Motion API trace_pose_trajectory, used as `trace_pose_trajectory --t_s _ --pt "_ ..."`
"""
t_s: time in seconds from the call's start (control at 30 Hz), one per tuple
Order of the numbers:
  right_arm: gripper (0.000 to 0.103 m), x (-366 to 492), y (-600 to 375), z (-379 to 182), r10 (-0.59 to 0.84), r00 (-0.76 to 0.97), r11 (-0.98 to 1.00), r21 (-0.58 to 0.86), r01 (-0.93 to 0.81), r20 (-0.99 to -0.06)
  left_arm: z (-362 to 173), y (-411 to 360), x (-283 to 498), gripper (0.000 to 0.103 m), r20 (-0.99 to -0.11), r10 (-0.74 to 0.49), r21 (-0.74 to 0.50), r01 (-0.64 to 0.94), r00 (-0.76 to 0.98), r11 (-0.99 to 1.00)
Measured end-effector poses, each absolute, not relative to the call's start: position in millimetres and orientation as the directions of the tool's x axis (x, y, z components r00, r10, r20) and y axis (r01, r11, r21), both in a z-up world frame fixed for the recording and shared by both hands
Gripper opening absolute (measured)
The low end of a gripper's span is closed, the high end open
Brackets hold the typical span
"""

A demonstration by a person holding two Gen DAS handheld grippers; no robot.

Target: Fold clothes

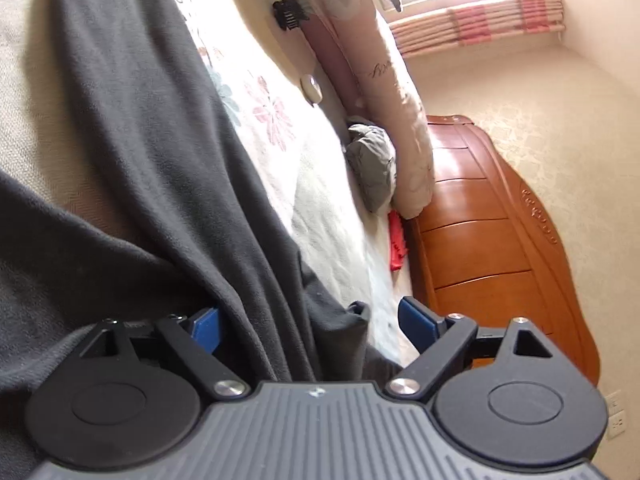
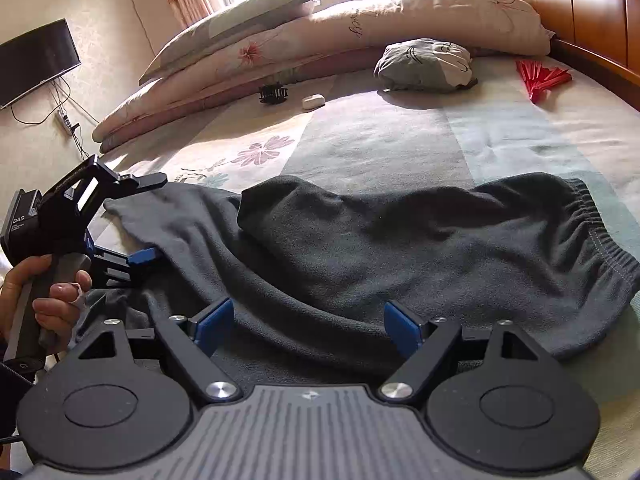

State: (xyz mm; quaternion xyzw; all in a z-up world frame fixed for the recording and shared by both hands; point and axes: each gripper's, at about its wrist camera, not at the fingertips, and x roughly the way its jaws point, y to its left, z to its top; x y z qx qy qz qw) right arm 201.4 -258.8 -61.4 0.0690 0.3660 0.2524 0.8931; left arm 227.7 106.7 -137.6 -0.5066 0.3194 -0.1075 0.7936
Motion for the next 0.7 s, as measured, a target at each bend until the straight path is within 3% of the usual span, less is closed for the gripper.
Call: trace_pose_trajectory --t_s 0.17,0.33,0.37,0.4,0.47,0.7 --pt "0.086 202.3 -265.3 -64.8 0.513 0.603 0.858 0.342 -0.383 -0.611 -142.4 117.1 231.4 0.077 -0.375 -0.468 -0.903 -0.203 0.8 0.378" --pt "0.086 204.1 -267.3 -67.3 0.524 0.6 0.852 0.36 -0.381 -0.604 -129.3 99.3 239.3 0.088 -0.39 -0.473 -0.86 -0.129 0.79 0.494" --pt "0.086 204.8 -267.9 -68.3 0.526 0.598 0.85 0.365 -0.379 -0.604 -137.4 102.0 240.4 0.083 -0.404 -0.46 -0.861 -0.159 0.791 0.482" --pt "0.086 205.2 -268.8 -69.1 0.524 0.598 0.851 0.365 -0.376 -0.606 -142.9 106.8 238.7 0.068 -0.403 -0.446 -0.869 -0.182 0.799 0.46" --pt "0.086 205.3 -271.5 -70.7 0.519 0.6 0.854 0.365 -0.37 -0.609 -149.4 117.6 232.5 0.055 -0.392 -0.416 -0.886 -0.214 0.821 0.412" --pt "0.087 212.0 -276.3 -80.6 0.525 0.583 0.851 0.391 -0.35 -0.62 -150.8 129.0 244.7 0.056 -0.383 -0.306 -0.872 -0.231 0.872 0.432"
